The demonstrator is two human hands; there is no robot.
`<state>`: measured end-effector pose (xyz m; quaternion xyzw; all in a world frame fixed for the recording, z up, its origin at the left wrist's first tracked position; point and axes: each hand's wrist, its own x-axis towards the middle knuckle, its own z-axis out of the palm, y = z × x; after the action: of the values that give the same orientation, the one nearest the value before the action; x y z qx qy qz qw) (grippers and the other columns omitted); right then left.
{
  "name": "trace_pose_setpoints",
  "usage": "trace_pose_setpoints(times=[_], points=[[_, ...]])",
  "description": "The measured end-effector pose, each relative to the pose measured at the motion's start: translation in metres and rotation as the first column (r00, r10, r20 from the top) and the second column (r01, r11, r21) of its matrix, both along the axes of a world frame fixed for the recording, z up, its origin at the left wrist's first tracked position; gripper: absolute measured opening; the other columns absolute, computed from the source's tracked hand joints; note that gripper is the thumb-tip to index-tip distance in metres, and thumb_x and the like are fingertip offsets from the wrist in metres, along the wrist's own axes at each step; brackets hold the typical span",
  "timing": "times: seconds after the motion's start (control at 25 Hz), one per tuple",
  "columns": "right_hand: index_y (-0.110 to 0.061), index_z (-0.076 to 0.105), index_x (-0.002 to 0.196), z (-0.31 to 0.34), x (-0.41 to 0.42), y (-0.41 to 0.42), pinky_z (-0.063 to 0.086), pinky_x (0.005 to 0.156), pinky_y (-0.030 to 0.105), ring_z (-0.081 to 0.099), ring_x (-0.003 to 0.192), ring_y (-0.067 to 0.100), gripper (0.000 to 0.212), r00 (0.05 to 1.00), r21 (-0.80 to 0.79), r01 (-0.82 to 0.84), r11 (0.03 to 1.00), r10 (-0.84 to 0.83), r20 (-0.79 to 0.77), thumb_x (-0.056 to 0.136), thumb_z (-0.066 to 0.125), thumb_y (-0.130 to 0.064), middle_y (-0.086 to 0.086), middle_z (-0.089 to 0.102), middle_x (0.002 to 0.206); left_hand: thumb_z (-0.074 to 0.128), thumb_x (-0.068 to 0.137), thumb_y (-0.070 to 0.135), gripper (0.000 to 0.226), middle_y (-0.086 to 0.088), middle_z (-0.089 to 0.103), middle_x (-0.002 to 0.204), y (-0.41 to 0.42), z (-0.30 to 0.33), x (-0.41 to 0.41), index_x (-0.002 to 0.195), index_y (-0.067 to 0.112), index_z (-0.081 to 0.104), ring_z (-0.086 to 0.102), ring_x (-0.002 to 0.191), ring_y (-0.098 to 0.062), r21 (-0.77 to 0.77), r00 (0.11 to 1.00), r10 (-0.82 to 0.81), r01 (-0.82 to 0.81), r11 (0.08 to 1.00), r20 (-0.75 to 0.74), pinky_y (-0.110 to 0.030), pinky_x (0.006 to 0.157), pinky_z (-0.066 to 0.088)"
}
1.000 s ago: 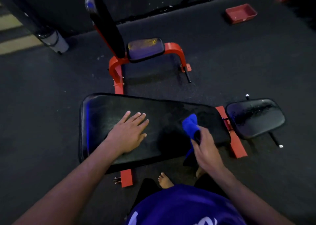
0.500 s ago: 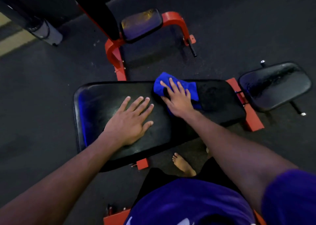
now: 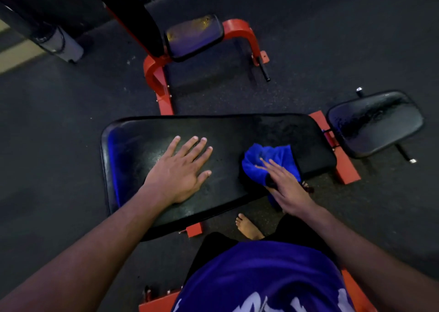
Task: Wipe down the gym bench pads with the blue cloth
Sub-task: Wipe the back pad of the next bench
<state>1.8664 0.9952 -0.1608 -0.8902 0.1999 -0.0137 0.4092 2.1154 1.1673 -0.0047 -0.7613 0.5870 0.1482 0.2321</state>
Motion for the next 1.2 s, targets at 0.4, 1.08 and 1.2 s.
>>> trace_pose_setpoints(times=[0.4,1.08,1.2], points=[[-0.021,0.053,0.135,0.027,0.002,0.006,0.043,0.102,0.046,0.048,0.123,0.032,0.055,0.89,-0.107,0.425,0.899,-0.436,-0.13,0.09,0.042,-0.051,0.006,0.047,0.144,0.028,0.103,0.061,0.068,0.0,0.011,0.171,-0.101,-0.055,-0.001,0.162,0.028,0.019,0.009,0.157,-0.02,0.01,0.98,-0.123,0.126,0.992,-0.157,-0.05,0.126,0.002],[-0.041,0.035,0.147,-0.062,0.038,-0.072,0.028,0.11,0.056,0.033,0.134,0.035,0.057,0.547,-0.176,0.668,0.723,-0.638,-0.542,0.094,0.036,-0.062,-0.006,0.024,0.161,0.005,0.1,0.066,0.071,0.002,-0.004,0.172,-0.11,-0.085,0.007,0.163,0.032,0.001,-0.007,0.158,-0.02,0.06,0.971,-0.218,0.225,0.973,-0.096,-0.058,0.125,-0.007],[-0.041,0.04,0.145,-0.016,0.049,-0.003,0.037,0.099,0.047,0.041,0.119,0.03,0.064,0.756,-0.171,0.526,0.833,-0.551,-0.353,0.085,0.031,-0.061,-0.01,0.03,0.159,0.002,0.099,0.065,0.072,0.002,-0.001,0.172,-0.11,-0.087,0.006,0.163,0.032,0.004,-0.004,0.158,-0.021,0.046,0.968,-0.232,0.237,0.97,-0.092,-0.058,0.125,-0.006]])
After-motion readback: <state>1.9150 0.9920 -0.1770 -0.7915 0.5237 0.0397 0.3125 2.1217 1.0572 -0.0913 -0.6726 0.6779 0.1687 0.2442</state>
